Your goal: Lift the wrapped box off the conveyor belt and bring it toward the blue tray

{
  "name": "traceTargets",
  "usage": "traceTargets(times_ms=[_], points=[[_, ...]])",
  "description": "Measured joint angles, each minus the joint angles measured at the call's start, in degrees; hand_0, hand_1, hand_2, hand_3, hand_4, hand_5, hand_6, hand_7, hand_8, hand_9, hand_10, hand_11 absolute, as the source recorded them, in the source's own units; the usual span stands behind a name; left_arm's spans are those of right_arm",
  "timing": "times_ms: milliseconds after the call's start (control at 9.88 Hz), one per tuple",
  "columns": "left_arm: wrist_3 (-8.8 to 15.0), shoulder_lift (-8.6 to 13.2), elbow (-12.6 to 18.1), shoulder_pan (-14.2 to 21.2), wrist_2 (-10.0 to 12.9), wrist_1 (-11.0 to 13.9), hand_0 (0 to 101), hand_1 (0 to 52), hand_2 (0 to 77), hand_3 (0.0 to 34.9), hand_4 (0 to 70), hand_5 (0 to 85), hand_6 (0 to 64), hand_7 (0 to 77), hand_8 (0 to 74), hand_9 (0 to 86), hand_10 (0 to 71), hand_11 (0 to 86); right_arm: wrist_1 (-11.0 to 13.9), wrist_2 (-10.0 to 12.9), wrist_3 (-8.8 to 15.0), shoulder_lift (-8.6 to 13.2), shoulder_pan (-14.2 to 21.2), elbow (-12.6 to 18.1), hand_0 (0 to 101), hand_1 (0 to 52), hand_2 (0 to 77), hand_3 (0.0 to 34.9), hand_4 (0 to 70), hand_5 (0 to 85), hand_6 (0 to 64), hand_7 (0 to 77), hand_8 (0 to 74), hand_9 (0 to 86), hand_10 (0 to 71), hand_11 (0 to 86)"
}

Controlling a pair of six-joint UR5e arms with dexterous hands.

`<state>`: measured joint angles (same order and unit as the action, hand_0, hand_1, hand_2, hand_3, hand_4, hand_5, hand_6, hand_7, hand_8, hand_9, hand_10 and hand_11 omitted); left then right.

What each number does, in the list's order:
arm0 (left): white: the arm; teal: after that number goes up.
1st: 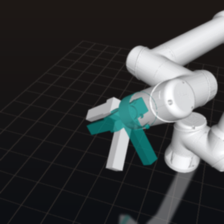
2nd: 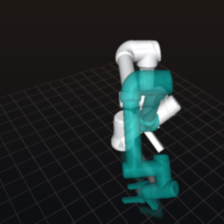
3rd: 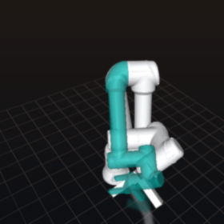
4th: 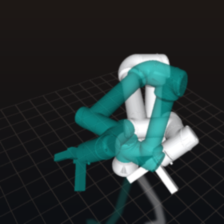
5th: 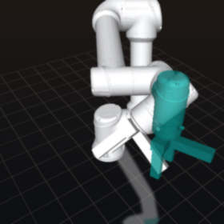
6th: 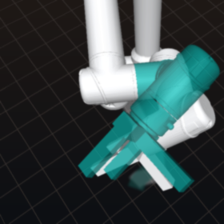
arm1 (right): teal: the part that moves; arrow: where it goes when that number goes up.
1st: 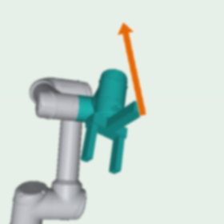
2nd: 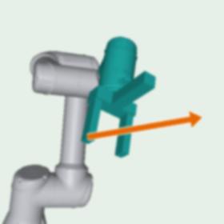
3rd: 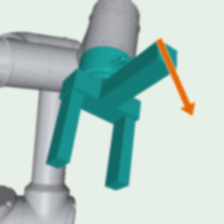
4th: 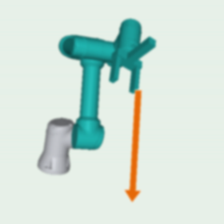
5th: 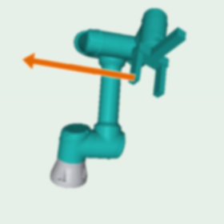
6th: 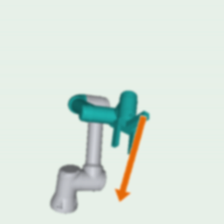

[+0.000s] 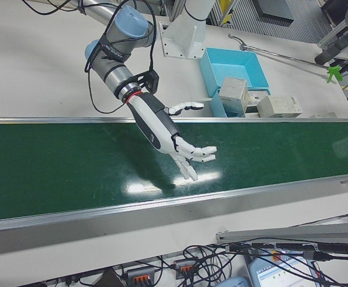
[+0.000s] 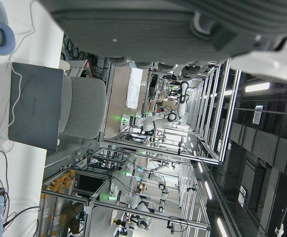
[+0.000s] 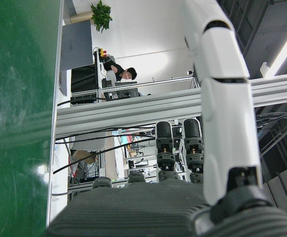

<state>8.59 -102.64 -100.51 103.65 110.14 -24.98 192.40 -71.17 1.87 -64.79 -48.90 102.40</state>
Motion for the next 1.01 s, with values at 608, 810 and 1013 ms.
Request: traceTargets(times_ms=[608,810,1013], points=[[0.0,0.0,0.0,0.0,0.0,0.0,0,0.0,0.5,0.0,0.0,1.1,0.0,0.5,0.5,0.0,0.0,0.5,0.0,0.1,0.1,0.3,0.4,0.0,51,18.5,18.5,11.3,14.7,26.7,5.5,22.9,0.0,3.8,0.0,1.6],[0.0,0.0,0.0,0.0,0.0,0.0,0,0.0,0.5,0.0,0.0,1.1,0.0,0.5,0.5,0.0,0.5,0.0,0.0,0.1,0.1,0.4,0.6,0.0,51,18.5,20.2,12.6,15.8,27.3,6.5,24.5,0.0,4.9,0.0,1.6],[0.0,0.0,0.0,0.0,0.0,0.0,0,0.0,1.1,0.0,0.0,1.1,0.0,0.5,0.5,0.0,0.5,0.0,0.0,0.1,-0.1,0.4,0.5,0.1,51,19.1,20.2,13.4,16.4,27.3,6.5,25.6,0.0,5.4,0.0,1.6]])
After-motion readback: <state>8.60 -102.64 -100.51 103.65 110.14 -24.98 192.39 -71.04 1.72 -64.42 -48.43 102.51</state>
